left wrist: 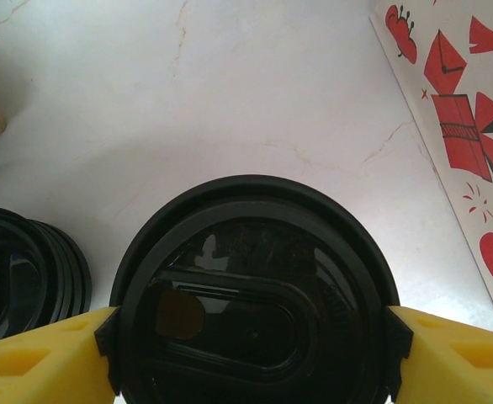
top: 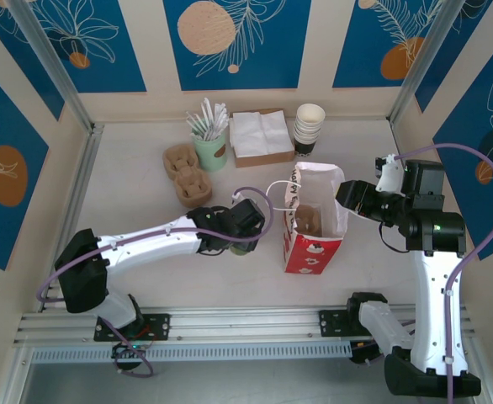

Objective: Pack the takeout coffee

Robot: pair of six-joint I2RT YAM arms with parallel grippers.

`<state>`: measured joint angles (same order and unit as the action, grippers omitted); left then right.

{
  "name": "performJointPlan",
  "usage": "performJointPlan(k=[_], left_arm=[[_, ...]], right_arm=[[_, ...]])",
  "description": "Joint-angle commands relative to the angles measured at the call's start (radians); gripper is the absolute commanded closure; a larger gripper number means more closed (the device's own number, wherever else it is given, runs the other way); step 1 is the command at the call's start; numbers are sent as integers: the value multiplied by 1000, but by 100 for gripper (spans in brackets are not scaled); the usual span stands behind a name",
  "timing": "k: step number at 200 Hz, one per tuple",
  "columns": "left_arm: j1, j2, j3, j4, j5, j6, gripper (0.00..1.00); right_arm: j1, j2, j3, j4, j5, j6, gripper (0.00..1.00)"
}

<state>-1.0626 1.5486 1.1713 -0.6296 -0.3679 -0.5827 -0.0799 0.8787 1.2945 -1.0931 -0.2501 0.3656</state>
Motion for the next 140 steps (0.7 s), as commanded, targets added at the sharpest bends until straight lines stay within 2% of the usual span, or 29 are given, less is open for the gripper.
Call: performJointPlan(k=[1,115,140], left_arm=[[-5,24,-40,-28,21,-31,24],[5,42,-85,-41,56,-62,27],[7,39,-92,-39,61,-51,33]], right_arm=[[-7,-12,3,-19,-31,-9,45],[-16,-8,5,-36,-48,-11,45],[-16,-1,14,-40,-51,-13,45]])
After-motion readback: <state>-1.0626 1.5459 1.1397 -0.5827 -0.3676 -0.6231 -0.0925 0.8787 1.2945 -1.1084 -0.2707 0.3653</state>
